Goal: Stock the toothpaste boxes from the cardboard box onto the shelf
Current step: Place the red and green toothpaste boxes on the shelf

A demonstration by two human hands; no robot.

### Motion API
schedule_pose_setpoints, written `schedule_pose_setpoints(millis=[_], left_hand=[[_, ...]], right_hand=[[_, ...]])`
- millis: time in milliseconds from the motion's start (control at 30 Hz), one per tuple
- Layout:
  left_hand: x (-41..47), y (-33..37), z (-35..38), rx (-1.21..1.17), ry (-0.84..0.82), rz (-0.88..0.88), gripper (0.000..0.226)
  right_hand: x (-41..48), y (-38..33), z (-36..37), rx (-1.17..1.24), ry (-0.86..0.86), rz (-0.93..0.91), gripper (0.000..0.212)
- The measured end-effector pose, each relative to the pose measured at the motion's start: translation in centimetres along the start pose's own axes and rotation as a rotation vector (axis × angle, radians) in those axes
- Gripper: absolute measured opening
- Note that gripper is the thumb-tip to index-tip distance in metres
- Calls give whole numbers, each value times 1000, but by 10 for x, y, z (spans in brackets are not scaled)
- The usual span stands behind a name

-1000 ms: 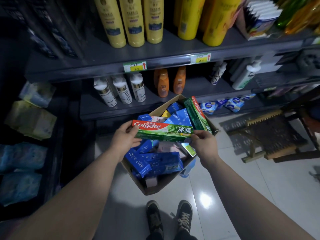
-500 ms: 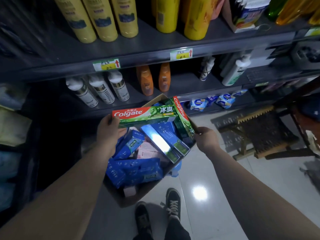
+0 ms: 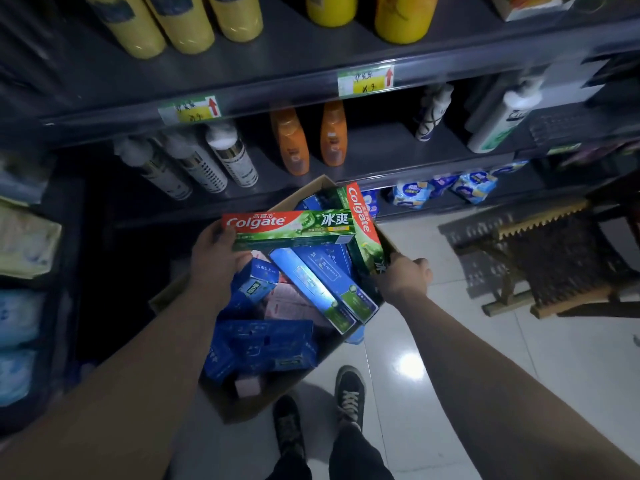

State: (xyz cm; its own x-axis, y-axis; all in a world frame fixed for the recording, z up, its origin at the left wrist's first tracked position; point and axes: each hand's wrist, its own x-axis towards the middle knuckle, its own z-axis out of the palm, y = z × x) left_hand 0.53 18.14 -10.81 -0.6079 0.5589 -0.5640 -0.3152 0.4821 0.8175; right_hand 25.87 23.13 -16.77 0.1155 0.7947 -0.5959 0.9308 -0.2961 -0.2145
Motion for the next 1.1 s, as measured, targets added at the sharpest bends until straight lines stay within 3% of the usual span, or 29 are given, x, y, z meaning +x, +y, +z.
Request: schedule_pose_setpoints(millis=[133, 233, 367, 633, 733, 867, 1100], left_hand=[[-5, 9, -7, -13, 29, 5, 14], [-9, 16, -14, -33, 45, 5, 12], [-8, 14, -24, -52, 62, -6, 14], [0, -6, -29, -81, 69, -28, 22], [0, -6, -31, -83, 77, -28, 27], [-6, 2, -37, -91, 99, -10, 18], [-34, 43, -56, -207, 188, 48, 16]], right_hand=[[-2, -3, -9, -55, 83, -72, 25], [-4, -8, -16, -36, -26, -103, 26], [0, -9, -7, 193, -114, -53, 41], [17, -7, 12, 127, -132, -137, 58], [17, -4, 11, 292, -77, -130, 63], [13, -4, 0, 580, -77, -132, 70], [-19, -21, -57, 755, -110, -265, 50]])
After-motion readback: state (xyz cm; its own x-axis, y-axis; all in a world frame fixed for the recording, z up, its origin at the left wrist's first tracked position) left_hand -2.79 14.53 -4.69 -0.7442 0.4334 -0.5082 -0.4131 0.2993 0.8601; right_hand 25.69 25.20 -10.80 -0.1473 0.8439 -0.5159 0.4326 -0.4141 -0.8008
